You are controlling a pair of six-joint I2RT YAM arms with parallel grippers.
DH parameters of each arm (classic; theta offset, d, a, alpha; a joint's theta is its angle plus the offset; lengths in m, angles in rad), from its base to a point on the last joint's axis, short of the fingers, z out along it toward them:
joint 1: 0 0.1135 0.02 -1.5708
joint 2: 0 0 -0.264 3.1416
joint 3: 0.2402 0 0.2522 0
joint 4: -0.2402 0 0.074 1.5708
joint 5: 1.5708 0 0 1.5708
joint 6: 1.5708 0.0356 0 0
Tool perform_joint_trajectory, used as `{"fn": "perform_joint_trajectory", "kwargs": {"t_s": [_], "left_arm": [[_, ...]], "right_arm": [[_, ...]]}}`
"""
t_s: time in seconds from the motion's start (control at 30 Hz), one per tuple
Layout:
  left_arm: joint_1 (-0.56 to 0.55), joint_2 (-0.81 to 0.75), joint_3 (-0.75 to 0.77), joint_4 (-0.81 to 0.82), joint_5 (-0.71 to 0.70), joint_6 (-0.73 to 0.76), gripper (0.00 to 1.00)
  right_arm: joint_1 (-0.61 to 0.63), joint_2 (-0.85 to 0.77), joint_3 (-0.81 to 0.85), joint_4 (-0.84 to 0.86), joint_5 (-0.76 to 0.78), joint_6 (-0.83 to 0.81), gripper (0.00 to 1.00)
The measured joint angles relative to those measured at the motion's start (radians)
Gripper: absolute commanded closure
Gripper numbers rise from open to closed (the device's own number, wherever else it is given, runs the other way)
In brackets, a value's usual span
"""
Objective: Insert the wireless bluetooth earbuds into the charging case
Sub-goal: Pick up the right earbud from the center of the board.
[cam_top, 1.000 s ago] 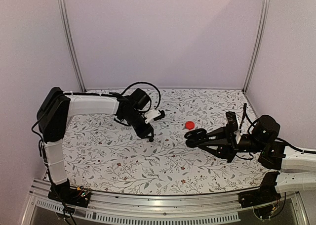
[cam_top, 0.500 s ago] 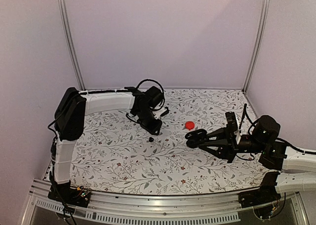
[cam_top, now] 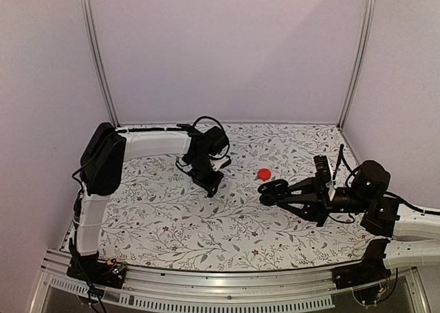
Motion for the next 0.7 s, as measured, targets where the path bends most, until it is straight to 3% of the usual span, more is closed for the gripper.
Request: {"fn": "perform_joint_trajectory", "kwargs": {"t_s": [0.7], "left_arm": [[-0.021, 0.035, 0.018, 0.0, 0.001, 0.005, 0.77]], "right_arm": [[0.0, 0.0, 0.0, 0.0, 0.0, -0.003, 1.0]]}}
